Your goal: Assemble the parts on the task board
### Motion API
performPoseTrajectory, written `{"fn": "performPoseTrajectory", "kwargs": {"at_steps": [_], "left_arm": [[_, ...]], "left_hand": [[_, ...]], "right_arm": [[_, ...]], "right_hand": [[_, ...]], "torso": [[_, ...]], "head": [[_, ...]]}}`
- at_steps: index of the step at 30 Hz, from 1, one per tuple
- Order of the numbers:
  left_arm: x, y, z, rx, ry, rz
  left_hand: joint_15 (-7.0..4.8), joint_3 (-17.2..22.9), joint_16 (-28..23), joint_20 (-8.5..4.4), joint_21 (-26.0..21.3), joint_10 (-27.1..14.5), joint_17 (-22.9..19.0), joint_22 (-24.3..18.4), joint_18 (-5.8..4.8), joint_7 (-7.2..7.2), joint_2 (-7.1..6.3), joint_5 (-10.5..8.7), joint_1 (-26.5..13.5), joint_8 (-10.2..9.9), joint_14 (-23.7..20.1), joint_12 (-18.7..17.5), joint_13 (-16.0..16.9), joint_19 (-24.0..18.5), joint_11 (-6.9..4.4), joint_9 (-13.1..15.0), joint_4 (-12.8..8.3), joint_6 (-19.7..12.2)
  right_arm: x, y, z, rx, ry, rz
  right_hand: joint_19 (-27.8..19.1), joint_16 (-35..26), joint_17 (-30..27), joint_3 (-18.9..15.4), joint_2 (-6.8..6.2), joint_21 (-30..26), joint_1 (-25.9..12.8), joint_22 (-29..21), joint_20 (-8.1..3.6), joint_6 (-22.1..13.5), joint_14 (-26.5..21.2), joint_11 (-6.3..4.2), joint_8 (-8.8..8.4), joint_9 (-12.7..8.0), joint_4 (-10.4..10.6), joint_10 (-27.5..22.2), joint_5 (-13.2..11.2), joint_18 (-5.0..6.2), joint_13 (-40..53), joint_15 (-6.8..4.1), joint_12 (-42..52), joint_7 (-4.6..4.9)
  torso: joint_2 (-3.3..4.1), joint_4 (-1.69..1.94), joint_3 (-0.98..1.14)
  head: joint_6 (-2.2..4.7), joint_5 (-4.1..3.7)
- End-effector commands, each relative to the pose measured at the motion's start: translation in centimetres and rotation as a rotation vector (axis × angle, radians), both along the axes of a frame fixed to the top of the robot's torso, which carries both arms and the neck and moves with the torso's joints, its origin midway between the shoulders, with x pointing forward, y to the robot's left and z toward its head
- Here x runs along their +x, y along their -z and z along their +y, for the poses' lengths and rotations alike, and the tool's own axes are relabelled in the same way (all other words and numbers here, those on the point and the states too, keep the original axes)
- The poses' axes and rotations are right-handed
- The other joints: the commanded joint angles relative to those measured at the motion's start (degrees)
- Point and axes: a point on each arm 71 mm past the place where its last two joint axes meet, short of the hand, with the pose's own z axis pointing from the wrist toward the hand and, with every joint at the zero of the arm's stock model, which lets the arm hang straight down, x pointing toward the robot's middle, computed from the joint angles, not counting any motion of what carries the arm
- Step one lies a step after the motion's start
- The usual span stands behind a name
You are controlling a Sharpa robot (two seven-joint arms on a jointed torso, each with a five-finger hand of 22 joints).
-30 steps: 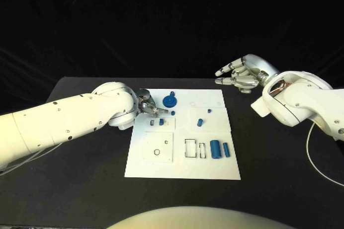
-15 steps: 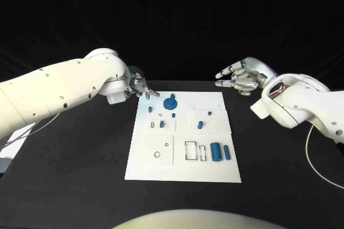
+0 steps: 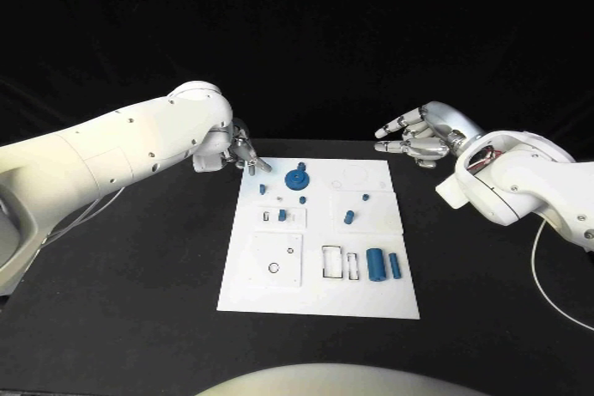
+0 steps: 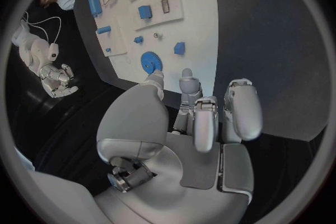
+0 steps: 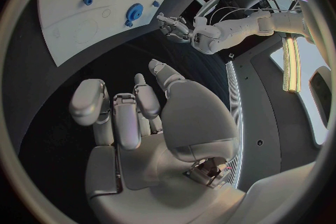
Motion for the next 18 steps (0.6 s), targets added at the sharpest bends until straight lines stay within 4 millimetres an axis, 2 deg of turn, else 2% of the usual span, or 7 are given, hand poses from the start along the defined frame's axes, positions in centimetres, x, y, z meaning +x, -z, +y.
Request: {"fn": "performPoseTrajectory", "kwargs": {"at_steps": [1,11,18], "left_arm": [[0.1,0.5,-0.1,0.03,0.048,0.028],[0.1,1.9,-0.6,0.036,0.085,0.059],[-0.1,2.7,-1.3,0.005,0.097,0.066]], "left_hand": [[0.1,-0.25,0.14,0.25,0.28,0.21,15.09,0.16,0.75,-0.04,0.38,0.18,0.26,0.66,6.02,0.6,0.22,0.12,-0.25,0.21,0.16,0.78],[-0.18,-2.11,0.14,0.0,0.77,0.85,15.09,0.86,0.6,-0.37,0.25,-0.07,-1.27,1.4,6.02,1.68,0.83,0.48,-0.56,0.67,0.31,1.14],[-0.33,-3.0,0.14,-0.14,1.39,1.51,15.09,1.6,0.44,-0.6,0.91,-0.03,-2.05,1.87,6.02,2.65,1.58,0.83,-0.75,1.07,0.31,1.51]], "right_arm": [[0.0,0.0,0.2,0.0,-0.014,0.0],[0.0,0.0,0.4,0.0,-0.02,0.0],[0.0,0.1,0.5,0.0,-0.021,0.001]], "right_hand": [[-0.34,-0.31,1.78,0.2,0.06,-0.31,-0.1,-0.13,-0.08,-0.11,3.16,-0.02,0.22,0.07,0.26,-0.45,0.04,0.63,-0.07,-0.26,-0.3,0.01],[-0.35,-0.37,1.72,0.35,0.08,-0.37,0.17,-0.19,-0.1,-0.11,3.15,-0.04,0.23,0.09,0.1,-0.44,0.21,0.64,-0.06,-0.28,-0.28,0.01],[-0.36,-0.39,1.7,0.42,0.09,-0.41,0.26,-0.24,-0.11,-0.11,3.15,-0.05,0.24,0.11,0.04,-0.47,0.35,0.65,-0.09,-0.29,-0.31,0.01]], "torso": [[0.16,-0.12,-0.04],[0.07,-0.09,-0.03],[0.03,-0.08,0.0]], "head": [[0.08,0.05],[-0.09,-0.09],[-0.22,-0.01]]}}
